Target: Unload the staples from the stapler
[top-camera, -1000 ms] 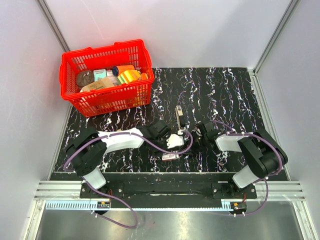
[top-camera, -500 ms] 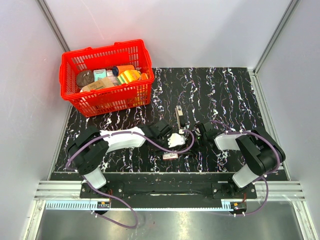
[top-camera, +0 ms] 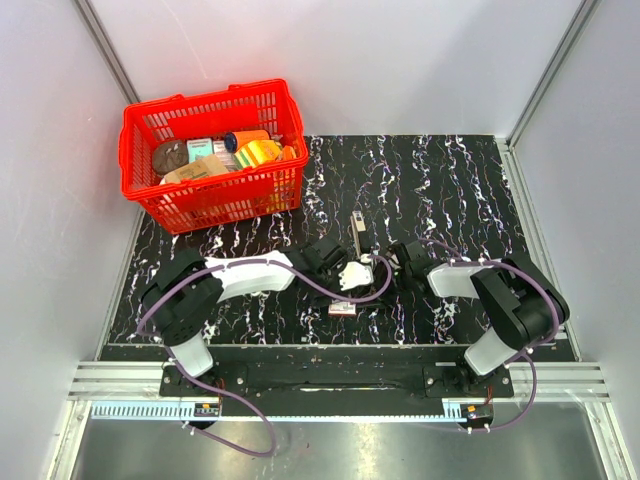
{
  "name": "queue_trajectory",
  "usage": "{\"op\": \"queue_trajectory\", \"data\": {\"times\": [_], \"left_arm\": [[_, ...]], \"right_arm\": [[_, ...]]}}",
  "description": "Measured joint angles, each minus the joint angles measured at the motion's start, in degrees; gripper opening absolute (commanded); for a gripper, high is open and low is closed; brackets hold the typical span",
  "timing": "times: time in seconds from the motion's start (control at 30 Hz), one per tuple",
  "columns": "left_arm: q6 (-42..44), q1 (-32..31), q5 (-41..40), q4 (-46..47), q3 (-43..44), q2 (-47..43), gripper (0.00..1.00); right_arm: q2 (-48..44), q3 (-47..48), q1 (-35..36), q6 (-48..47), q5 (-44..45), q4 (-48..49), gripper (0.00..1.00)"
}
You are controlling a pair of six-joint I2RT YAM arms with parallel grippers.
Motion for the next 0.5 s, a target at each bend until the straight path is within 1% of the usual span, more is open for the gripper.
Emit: {"op": "queue_trajectory", "data": {"times": [0.13, 0.27, 0.3, 0.33, 0.4, 0.43, 0.5], "left_arm": [[-0.2, 1.1, 0.0, 0.2, -0.1, -0.3, 0.73], [-0.3, 2.4, -0.4, -2.4, -0.6, -2.7, 0.82], [-0.3, 2.8, -0.5, -3.3, -0.6, -3.7, 0.99], [-0.3, 3.4, -0.5, -4.2, -0.6, -5.1, 0.99], [-0.3, 5.2, -0.3, -6.1, -0.5, -8.0, 0.99], [-0.4, 6.8, -0.1, -7.4, -0.3, -9.8, 0.99], [-0.4, 10.2, 0.1, -9.4, 0.5, -12.8, 0.99]], "right_arm": [[-0.8, 0.1, 0.0, -0.9, 0.5, -1.6, 0.3], [-2.6, 1.0, -0.3, -2.6, 1.9, -5.8, 0.42], [-3.2, 1.7, -0.4, -3.3, 2.6, -7.4, 0.46], [-3.9, 2.5, -0.6, -4.2, 3.1, -9.3, 0.49], [-5.3, 4.7, -1.0, -6.0, 4.5, -13.0, 0.54], [-6.0, 6.1, -1.4, -7.0, 5.4, -14.9, 0.58], [-7.1, 9.0, -2.1, -9.0, 6.6, -18.3, 0.63]]}}
